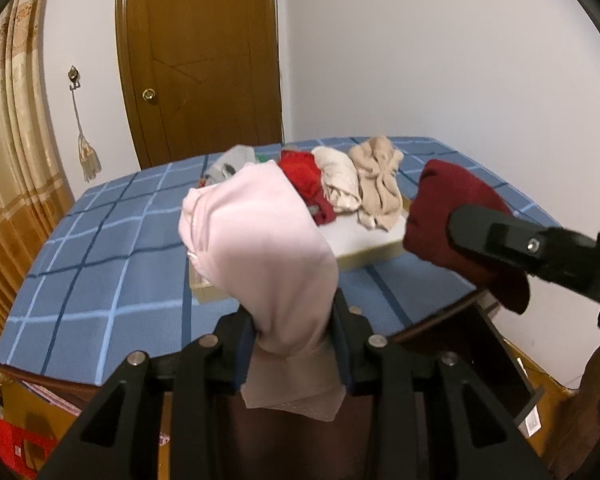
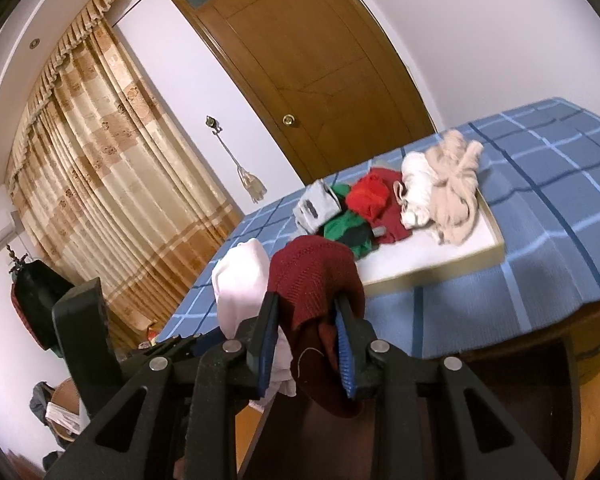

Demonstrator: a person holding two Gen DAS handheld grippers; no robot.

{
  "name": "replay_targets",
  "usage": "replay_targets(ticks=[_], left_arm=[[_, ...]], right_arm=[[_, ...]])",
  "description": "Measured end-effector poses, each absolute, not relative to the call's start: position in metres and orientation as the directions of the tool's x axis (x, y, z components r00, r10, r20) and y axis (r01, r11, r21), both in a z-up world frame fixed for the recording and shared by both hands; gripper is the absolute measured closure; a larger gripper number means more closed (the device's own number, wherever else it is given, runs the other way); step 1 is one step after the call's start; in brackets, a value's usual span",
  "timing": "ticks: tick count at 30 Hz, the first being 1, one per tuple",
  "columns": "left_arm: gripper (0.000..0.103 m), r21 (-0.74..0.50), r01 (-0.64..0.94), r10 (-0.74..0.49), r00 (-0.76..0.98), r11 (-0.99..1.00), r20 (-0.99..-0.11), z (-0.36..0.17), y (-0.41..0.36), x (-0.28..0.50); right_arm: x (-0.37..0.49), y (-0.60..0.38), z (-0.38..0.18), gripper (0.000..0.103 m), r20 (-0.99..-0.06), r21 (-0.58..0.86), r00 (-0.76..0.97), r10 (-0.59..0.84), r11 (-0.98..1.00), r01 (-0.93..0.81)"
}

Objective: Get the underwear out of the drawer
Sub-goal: 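Carry the pink underwear and dark red sock up toward the white tray, then lower both held items over the clothes in the white tray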

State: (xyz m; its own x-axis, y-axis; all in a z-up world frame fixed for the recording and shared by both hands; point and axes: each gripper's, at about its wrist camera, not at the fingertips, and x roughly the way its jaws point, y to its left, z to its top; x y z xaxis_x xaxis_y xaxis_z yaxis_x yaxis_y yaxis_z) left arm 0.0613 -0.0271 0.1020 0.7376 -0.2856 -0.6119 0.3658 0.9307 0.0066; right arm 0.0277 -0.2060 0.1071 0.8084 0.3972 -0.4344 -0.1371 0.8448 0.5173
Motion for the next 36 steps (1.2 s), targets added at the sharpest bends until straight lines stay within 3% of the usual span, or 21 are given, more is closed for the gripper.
replay_targets(ticks=[19, 27, 36], left_arm=[[0.070, 0.012, 0.290, -0.237, 0.804, 0.957, -0.545, 0.104, -0.037, 0.120], [0.069, 0.005, 0.244, -0.209, 0.844, 0.970, -0.494, 0.099, -0.035, 0.145], [0.069, 0.015, 0.205, -0.172, 0.856, 0.979, -0.488, 0.083, -0.036, 0.165]], right_arm=[[0.082, -0.201, 0.117, 0.074, -0.358, 0.394, 0.912, 0.198, 0.918, -0.045], [0.091, -0.194, 0.116, 0.074, -0.270, 0.265, 0.960, 0.066, 0.964, 0.008], [0.116, -0.191, 0.095, 0.074, -0.281, 0.185, 0.960, -0.006, 0.981, 0.060]])
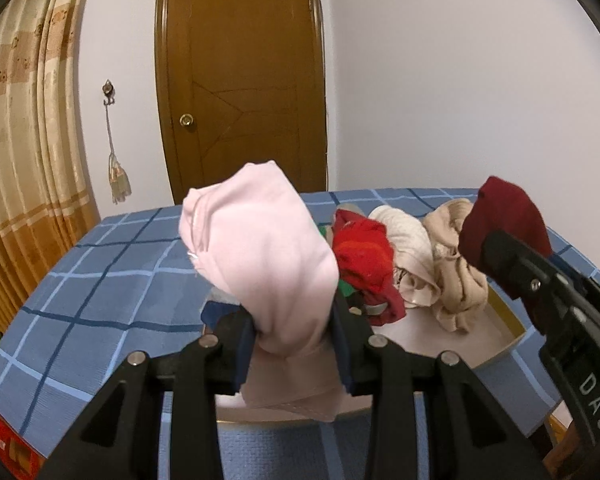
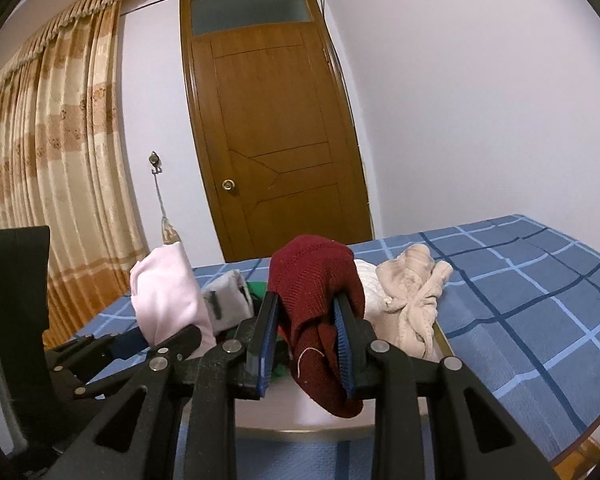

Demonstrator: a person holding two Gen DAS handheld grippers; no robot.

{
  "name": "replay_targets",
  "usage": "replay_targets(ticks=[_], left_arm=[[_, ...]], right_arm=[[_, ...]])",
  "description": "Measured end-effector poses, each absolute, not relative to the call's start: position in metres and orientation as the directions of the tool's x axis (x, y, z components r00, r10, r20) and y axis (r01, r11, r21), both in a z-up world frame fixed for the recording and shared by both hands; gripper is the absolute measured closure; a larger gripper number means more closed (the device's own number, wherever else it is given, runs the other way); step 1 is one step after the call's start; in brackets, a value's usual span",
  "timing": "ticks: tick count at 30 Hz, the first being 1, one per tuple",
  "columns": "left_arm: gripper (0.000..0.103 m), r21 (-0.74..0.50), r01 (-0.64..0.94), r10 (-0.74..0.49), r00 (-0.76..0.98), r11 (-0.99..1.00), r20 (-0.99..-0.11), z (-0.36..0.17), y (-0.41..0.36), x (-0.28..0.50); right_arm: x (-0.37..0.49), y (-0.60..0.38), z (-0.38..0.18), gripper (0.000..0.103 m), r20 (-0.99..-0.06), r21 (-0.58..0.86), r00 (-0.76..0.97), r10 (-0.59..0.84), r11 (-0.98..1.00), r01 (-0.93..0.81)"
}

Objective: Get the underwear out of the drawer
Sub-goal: 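Lower both held items over the clothes in the white tray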

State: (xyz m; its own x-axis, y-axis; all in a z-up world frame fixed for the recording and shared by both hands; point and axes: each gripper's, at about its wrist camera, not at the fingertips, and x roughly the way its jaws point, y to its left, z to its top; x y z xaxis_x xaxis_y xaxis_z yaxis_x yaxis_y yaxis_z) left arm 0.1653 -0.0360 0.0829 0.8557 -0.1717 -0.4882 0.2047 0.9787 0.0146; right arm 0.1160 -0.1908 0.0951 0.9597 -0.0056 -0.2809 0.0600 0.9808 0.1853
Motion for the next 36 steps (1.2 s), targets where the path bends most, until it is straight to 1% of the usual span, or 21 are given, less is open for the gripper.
replay_targets(ticks=[6, 11, 21, 29, 36], left_arm=[[0.069, 0.044, 0.200, -0.154, 0.858, 0.979, -0.490, 0.076, -0.037, 0.173], [0.069, 0.058, 0.193, -0.140, 0.858, 0.980, -0.493, 0.072, -0.037, 0.183], [0.069, 0.064, 0.184, -0.141, 0.896, 0.981, -0.421, 0.077, -0.041, 0.198], [0.069, 0.065, 0.179, -0.138, 0.903, 0.982, -0.408, 0.063, -0.041, 0.202], [0.069, 0.049, 0.179, -0.145, 0.904, 0.983, -0.402, 0.063, -0.040, 0.199]], right_arm=[[0.130, -0.187, 0.088, 0.074, -0.272, 0.132, 0.961, -0.038, 0.988, 0.077], [0.143, -0.186, 0.080, 0.074, -0.303, 0.129, 0.952, -0.031, 0.989, 0.073], [0.164, -0.185, 0.076, 0.074, -0.299, 0.101, 0.953, -0.039, 0.992, 0.072], [0.179, -0.186, 0.066, 0.074, -0.308, 0.086, 0.950, -0.045, 0.993, 0.075], [0.183, -0.186, 0.066, 0.074, -0.317, 0.087, 0.947, -0.040, 0.994, 0.072]])
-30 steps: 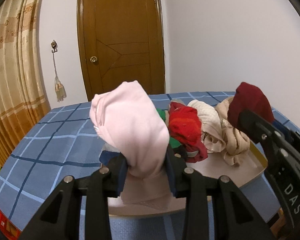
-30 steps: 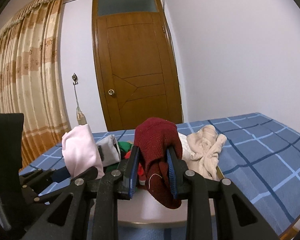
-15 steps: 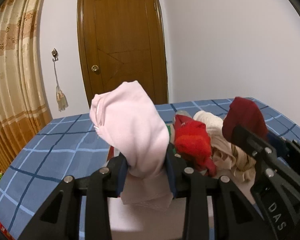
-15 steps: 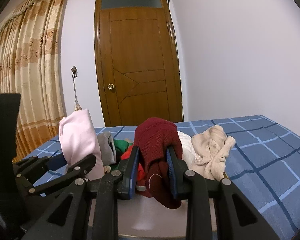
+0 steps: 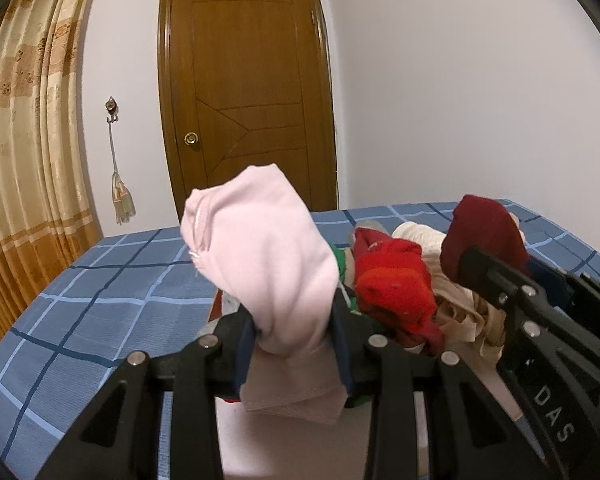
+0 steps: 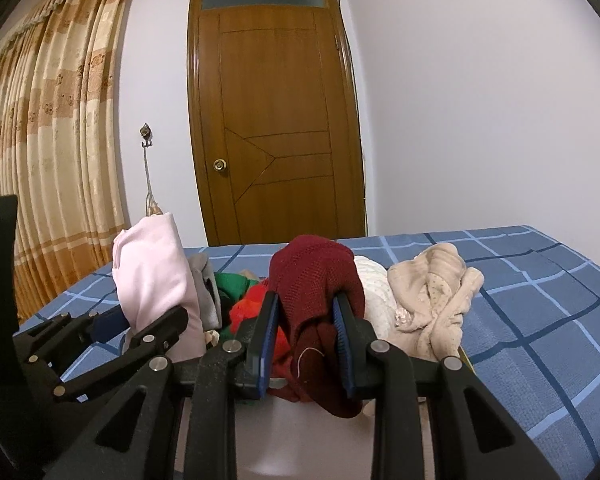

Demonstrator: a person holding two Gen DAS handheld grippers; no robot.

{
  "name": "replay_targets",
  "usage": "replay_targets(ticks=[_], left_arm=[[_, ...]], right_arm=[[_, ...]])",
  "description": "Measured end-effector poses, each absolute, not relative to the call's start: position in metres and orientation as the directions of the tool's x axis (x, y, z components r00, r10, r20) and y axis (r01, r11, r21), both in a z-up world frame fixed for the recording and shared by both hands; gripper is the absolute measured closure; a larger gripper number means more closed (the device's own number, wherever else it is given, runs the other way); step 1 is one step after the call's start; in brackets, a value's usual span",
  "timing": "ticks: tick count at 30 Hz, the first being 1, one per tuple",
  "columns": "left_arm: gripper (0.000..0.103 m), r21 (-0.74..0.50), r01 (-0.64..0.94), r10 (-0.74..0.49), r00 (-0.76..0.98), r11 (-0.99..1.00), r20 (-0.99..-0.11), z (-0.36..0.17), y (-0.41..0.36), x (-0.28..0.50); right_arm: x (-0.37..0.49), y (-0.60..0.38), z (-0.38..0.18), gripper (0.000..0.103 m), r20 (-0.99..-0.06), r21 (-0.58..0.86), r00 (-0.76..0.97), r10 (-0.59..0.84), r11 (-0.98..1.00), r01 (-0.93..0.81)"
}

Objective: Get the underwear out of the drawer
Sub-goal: 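Lower both held items over the clothes in the white tray, then open both grippers to drop the underwear and sock into the tray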

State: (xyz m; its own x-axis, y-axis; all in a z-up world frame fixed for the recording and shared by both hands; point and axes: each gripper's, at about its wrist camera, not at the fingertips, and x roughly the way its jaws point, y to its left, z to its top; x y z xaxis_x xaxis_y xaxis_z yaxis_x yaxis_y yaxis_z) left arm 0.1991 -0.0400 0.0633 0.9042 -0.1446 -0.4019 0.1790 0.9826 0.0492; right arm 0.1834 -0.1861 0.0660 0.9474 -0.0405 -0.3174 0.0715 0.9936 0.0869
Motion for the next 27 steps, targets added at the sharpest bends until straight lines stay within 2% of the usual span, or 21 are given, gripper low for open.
replay_targets(ticks=[12, 14, 19, 23, 27], left_arm=[[0.061, 0.031, 0.182, -0.150, 0.886, 0.983, -0.440, 0.061, -0.037, 0.207], [0.056, 0.041, 0.178, -0.142, 0.884, 0.983, -0.445, 0.060, -0.040, 0.208], [0.012, 0.060, 0.146, -0.102, 0.880, 0.987, -0.463, 0.059, -0.040, 0.212], [0.003, 0.060, 0.140, -0.098, 0.886, 0.988, -0.452, 0.059, -0.038, 0.211], [0.001, 0.068, 0.146, -0.101, 0.888, 0.987, -0.449, 0.060, -0.039, 0.211]], right_arm=[[0.186, -0.184, 0.065, 0.072, -0.327, 0.080, 0.945, -0.012, 0.996, 0.040], [0.186, -0.184, 0.065, 0.072, -0.330, 0.083, 0.944, -0.008, 0.996, 0.038], [0.191, -0.189, 0.063, 0.070, -0.344, 0.107, 0.939, 0.011, 0.994, 0.027], [0.190, -0.190, 0.064, 0.056, -0.343, 0.122, 0.939, 0.018, 0.992, 0.026], [0.186, -0.192, 0.065, 0.053, -0.321, 0.134, 0.947, -0.007, 0.989, 0.053]])
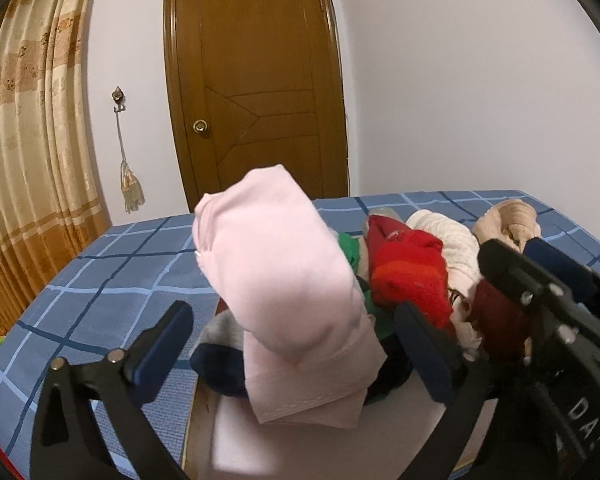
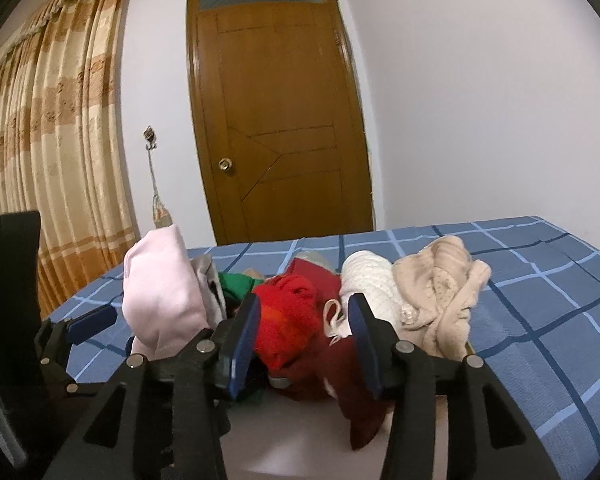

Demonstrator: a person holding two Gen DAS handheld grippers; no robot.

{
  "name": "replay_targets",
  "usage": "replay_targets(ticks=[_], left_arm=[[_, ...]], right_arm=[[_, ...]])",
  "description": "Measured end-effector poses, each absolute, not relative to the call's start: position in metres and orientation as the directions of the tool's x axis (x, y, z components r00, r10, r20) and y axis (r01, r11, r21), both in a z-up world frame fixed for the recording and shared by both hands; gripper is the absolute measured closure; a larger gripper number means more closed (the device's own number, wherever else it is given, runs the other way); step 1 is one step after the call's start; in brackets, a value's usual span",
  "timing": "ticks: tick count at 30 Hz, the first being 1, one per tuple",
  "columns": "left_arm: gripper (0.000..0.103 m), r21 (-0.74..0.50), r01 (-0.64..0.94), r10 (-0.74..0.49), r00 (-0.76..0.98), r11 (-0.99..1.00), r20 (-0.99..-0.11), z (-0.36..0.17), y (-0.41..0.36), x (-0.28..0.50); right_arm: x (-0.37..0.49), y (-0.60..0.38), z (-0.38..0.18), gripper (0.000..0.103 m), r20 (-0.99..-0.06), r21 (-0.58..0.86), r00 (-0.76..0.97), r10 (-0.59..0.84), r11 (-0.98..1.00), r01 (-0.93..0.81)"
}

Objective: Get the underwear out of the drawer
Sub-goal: 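Open both grippers to drop the underwear and sock into the tray, then withdraw both open grippers back from the tray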

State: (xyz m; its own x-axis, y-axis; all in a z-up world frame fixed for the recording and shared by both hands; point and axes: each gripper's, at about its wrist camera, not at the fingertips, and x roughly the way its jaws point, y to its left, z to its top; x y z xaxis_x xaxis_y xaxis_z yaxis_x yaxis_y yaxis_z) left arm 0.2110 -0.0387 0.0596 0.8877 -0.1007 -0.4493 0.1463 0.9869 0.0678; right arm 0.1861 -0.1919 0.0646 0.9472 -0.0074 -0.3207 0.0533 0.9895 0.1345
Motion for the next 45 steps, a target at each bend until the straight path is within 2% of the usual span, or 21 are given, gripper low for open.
replay_targets(ticks=[6, 13, 24, 45], left_arm=[[0.001, 0.087, 0.174, -0.120, 0.896, 0.981, -0.428, 0.061, -0.044, 0.203], [0.001, 0.185, 0.241, -0.157, 0.912, 0.953, -0.380, 0.065, -0.062, 0.188], [0.000, 0.080, 0.198, -0.147, 0.894, 0.977, -0.423, 0.064, -0.042, 0.202], [0.000, 0.070, 0.141, -0.105, 0.919, 0.987, -0.379, 0.066, -0.037, 0.192]], right_arm=[[0.183, -0.199, 0.064, 0.052, -0.312, 0.178, 0.950, -0.027, 0.980, 0.087], [0.172, -0.202, 0.067, 0.052, -0.267, 0.198, 0.961, -0.070, 0.972, 0.126], [0.170, -0.205, 0.068, 0.052, -0.270, 0.207, 0.959, -0.087, 0.967, 0.146], [0.155, -0.201, 0.072, 0.051, -0.189, 0.184, 0.974, -0.128, 0.969, 0.163]])
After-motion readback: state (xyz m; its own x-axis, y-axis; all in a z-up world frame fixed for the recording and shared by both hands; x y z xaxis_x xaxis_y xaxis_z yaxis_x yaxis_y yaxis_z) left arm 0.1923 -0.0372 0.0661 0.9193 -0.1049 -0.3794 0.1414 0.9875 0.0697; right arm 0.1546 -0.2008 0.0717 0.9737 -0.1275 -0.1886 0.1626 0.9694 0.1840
